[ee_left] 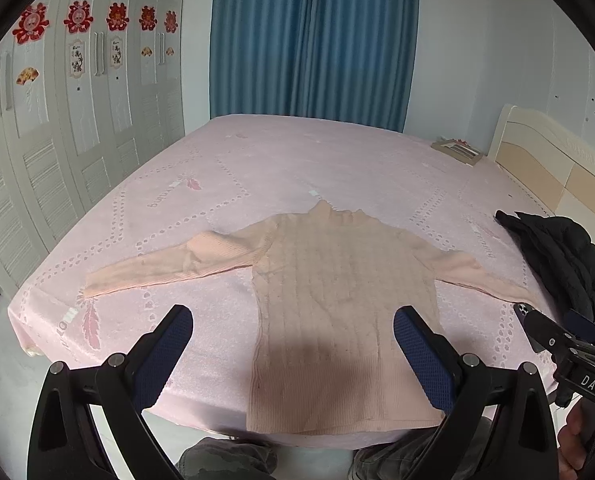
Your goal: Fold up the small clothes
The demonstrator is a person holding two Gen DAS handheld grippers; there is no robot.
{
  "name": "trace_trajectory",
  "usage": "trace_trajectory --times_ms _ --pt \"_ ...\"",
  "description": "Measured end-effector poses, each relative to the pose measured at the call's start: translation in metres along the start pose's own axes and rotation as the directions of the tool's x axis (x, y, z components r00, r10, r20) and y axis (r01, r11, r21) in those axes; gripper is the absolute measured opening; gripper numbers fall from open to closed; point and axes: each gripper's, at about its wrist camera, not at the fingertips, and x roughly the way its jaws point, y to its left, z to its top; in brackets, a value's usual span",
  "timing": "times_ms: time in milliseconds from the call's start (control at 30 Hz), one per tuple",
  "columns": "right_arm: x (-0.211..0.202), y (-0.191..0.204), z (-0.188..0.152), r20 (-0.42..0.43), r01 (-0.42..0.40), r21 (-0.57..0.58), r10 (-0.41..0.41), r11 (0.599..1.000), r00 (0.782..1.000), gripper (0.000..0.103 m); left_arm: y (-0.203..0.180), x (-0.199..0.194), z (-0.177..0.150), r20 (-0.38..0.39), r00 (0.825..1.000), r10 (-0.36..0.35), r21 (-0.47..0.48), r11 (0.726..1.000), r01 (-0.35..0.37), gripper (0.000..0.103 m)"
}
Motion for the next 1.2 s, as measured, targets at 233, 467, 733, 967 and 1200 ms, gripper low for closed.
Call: trace_trajectory --times_ms 233,467,733,967,1200 --pt "-0.001 -0.002 -0.002 -0.001 -0.004 0.009 0.004 1.0 1.0 0.102 -0.004 0.001 -0.001 0.016 1.0 0.0 0.013 1.0 -0.001 0.101" --pt "-0.001 -0.003 -0.002 -0.006 -0.005 0.013 0.005 1.0 1.0 0.102 -0.001 0.0 -0.003 0.056 0.998 -0.019 -0.009 1.0 0.02 0.101" --pt "0.003 0.0 -0.003 -0.011 -0.006 0.012 0.006 1.0 1.0 0.102 0.002 -0.001 -0.002 0.071 0.997 -0.031 -0.019 0.999 0.032 0.101" --pt "0.006 0.005 -0.004 -0.013 0.003 0.002 -0.003 1.0 1.0 0.102 0.003 0.005 -0.001 0.039 0.999 -0.009 0.015 1.0 0.008 0.101" --pt "0.013 0.008 -0.005 -0.018 0.017 0.007 -0.016 1.0 1.0 0.102 0.012 0.012 0.002 0.044 0.999 0.0 0.022 1.0 -0.001 0.101"
